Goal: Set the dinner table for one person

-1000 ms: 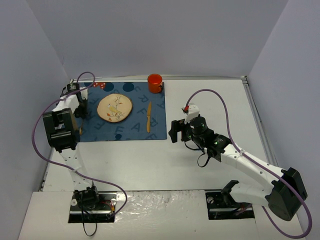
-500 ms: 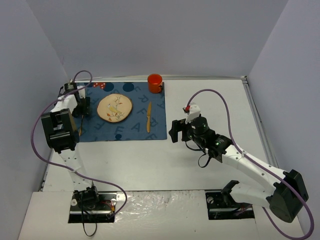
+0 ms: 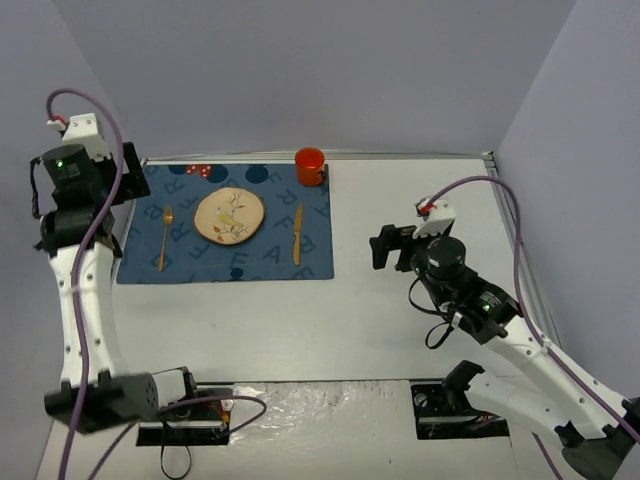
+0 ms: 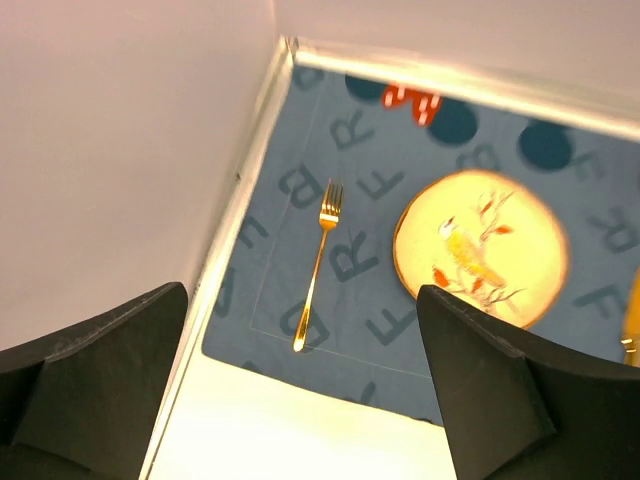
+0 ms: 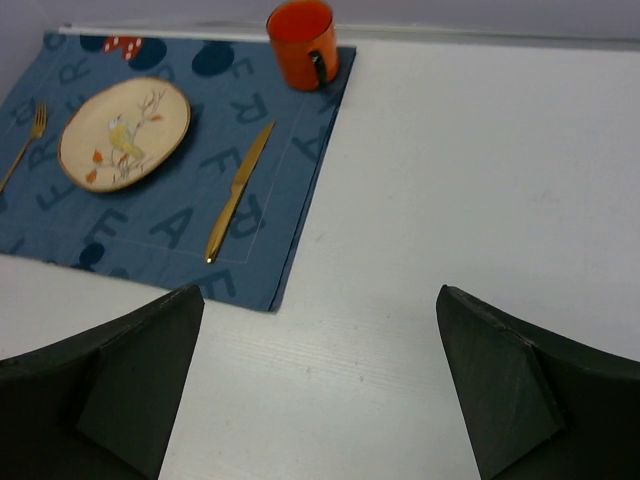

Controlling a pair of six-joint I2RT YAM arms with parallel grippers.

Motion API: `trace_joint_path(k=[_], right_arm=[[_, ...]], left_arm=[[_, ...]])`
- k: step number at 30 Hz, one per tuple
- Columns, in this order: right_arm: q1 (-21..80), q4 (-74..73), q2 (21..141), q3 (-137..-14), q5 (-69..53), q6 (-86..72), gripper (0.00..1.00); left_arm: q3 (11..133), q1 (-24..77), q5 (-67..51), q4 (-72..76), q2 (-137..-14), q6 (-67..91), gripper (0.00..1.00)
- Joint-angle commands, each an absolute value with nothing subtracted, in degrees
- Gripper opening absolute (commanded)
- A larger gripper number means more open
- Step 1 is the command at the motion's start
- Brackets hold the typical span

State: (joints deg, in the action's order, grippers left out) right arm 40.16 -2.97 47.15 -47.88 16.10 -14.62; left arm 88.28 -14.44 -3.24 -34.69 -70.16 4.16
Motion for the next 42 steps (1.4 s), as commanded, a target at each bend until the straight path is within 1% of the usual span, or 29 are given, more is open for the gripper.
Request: trace_joint_path(k=[1, 3, 10, 17, 25, 42], right_arm=[[39.90, -5.31, 41.60, -52.59, 25.62, -12.93, 1.00], [39.90, -6.28, 38.25, -52.91, 26.97, -12.42, 1.00], [40.08, -9.54, 28.35, -49.87, 35.41, -11.60, 1.00], [40.08, -12.45, 23.26, -48.68, 37.43, -11.56, 1.00], [39.99, -12.65, 20.83, -46.58, 38.69, -12.22, 1.00], [40.08, -12.05, 19.86, -45.88, 40.09, -12.00, 1.00]], left_arm=[[81.91, -13.66, -1.45, -38.59, -57.36, 8.70, 0.97], [78.67, -12.35, -1.25, -38.68, -50.16, 9.66, 0.97], [74.97, -4.07, 2.91, -48.35, -37.53, 10.90, 0.97], [67.77, -1.87, 6.54, -53.20, -26.49, 13.20, 0.97], [66.09, -1.76, 7.55, -52.64, -23.65, 14.24, 0.97], [64.78, -1.14, 8.17, -51.46, -23.86, 15.56, 0.97]])
